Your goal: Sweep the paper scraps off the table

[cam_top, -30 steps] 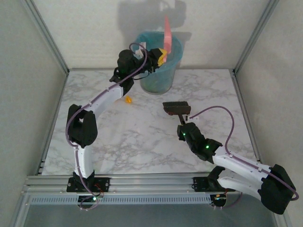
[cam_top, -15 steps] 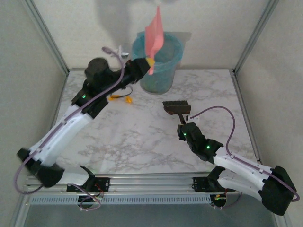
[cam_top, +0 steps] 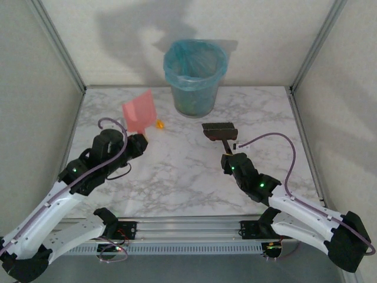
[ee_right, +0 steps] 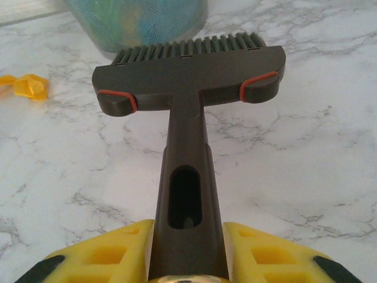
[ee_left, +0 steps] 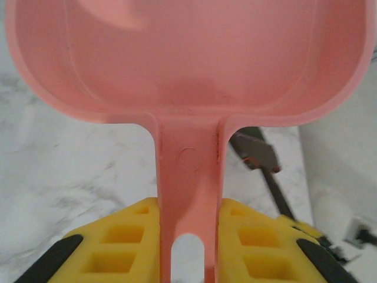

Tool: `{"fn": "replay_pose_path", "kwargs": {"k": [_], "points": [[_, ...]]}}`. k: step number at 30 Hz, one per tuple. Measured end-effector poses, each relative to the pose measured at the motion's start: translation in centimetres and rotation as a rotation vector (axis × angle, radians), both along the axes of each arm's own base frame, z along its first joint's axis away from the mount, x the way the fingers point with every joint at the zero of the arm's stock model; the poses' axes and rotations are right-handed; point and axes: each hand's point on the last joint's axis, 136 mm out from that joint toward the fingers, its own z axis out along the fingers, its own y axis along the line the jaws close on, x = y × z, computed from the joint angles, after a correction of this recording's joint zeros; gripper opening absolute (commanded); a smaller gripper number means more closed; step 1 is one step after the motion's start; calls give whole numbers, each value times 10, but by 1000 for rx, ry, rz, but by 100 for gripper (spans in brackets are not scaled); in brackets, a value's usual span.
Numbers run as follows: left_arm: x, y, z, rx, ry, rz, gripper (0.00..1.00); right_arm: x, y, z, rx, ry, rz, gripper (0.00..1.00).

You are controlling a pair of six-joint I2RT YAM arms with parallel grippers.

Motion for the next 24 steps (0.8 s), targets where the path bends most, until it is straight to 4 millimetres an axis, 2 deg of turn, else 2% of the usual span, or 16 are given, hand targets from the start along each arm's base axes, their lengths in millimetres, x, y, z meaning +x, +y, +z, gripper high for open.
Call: {"fn": "replay_pose_path", "kwargs": {"k": [7,11,14,17,20,24], "points": [[-16,20,-82,118,176,64,0,-12,24,29,88,-57,161,0],[-27,20,-114,159,240,47,0,-19,47,54,107,-56,263,0],[-34,20,-123,171,259,37,0,-20,72,84,116,-76,338,0],[-39,23,-118,155,242,41,0,-15,100,109,122,-98,397,0],[-41,26,-114,132,224,51,0,-2,126,119,106,-81,431,0],[-47,24,-135,167,278,38,0,22,171,120,58,-5,476,0]]}}
